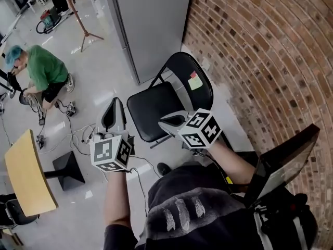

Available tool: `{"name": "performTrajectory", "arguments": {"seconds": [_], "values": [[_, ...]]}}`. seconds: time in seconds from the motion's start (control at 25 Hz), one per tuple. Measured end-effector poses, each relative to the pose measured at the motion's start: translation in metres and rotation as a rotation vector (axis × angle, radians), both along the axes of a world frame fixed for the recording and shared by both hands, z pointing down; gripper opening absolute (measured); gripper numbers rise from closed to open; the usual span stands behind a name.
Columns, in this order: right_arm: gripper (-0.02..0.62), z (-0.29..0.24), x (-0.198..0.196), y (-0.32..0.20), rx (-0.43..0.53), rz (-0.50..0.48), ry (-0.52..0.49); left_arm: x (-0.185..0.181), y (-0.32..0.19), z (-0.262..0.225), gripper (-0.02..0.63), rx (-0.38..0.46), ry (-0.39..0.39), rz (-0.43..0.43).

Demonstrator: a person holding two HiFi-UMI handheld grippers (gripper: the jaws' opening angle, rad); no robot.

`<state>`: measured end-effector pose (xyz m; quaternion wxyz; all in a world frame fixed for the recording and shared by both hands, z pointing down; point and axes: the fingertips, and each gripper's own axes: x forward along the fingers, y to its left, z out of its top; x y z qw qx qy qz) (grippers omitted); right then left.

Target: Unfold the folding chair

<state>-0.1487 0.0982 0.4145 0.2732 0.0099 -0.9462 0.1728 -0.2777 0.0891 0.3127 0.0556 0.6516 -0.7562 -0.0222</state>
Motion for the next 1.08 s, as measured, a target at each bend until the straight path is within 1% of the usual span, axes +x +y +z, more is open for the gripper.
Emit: {"name": "performTrajectory", "arguments": {"seconds": [0.12,0.24,0.4,0.52,0.84,1.08], "values": [[0.002,-0.006,0.020,-0.009,0.010,0.018,-0.014,0.036,-0.003,0.013,0.000,-0.046,0.039,0.046],[0.002,-0.010,0.037,-0.016,-0.008,0.046,-0.054,0.072,-0.005,0.029,0.000,-0.111,0.064,0.096],[0.002,-0.007,0.069,-0.013,-0.035,0.056,-0.074,0.120,-0.005,0.036,0.000,-0.160,0.073,0.147],[0.002,-0.008,0.096,-0.016,-0.052,0.073,-0.094,0.150,-0.010,0.031,0.000,-0.176,0.048,0.173],[0.002,-0.001,0.162,-0.020,-0.076,0.103,-0.122,0.218,-0.011,0.036,0.001,-0.227,0.036,0.198],[0.002,0.011,0.199,-0.035,-0.092,0.112,-0.128,0.254,-0.019,0.047,0.001,-0.256,0.025,0.199]]}}
